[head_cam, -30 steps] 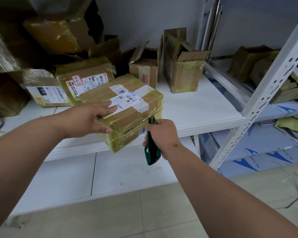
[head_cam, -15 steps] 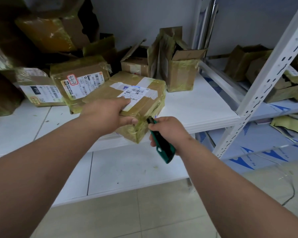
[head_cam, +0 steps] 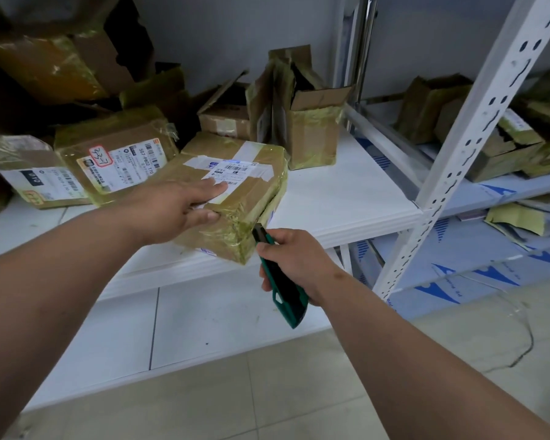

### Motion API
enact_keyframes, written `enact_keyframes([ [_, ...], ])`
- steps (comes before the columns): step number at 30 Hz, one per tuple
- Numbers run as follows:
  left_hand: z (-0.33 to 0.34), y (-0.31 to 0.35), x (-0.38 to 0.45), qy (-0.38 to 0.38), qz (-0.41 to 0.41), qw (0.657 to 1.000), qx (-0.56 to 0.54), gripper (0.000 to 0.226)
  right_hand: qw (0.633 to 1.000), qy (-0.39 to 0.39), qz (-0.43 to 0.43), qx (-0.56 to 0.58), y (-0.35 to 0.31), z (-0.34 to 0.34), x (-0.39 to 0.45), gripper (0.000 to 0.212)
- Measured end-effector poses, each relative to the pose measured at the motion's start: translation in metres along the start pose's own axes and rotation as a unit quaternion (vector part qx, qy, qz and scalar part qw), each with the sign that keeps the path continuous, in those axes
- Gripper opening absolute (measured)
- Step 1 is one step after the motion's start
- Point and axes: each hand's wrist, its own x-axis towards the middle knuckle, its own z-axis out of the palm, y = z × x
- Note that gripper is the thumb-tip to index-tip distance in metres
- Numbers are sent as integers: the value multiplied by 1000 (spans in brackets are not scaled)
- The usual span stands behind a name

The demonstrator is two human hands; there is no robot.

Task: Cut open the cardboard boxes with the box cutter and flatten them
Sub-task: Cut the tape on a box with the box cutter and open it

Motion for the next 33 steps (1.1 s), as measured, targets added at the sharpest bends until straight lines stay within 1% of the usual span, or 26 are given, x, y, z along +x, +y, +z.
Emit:
enact_keyframes([
  [3,3,2,4,14,-2,1000,5,57,1000,0,-6,26,3,-2,-3,20],
  [6,7,13,11,45,-25,998,28,56,999,0,-10,48,4,-8,-9,15],
  [9,12,29,19,57,-48,995,68,58,998,19,-2,56,1,-14,-9,10],
  [11,15,39,24,60,-59,993,85,60,998,37,3,58,-4,-21,-3,10],
  [13,14,42,27,47,-64,993,84,62,998,39,9,44,-9,-28,3,16],
  [15,9,34,28,4,-53,996,71,64,999,26,14,32,-9,-34,4,20],
  [17,4,22,29,-20,-40,998,49,65,1000,10,18,17,-7,-35,2,22],
  [20,8,18,27,6,-25,999,27,59,999,10,14,28,-2,-32,-1,25],
  [24,12,26,23,38,-23,998,49,55,999,20,4,43,7,-28,-6,27],
  [27,12,25,23,45,-33,997,55,54,1000,18,-4,22,9,-30,-11,24],
  [30,15,31,25,48,-59,996,55,53,999,1,-13,-34,13,-30,-17,23],
  [31,16,34,28,51,-68,995,55,53,999,11,-25,-41,17,-29,-17,25],
  [33,16,41,32,61,-77,994,50,55,993,78,-76,-54,24,-30,-14,30],
])
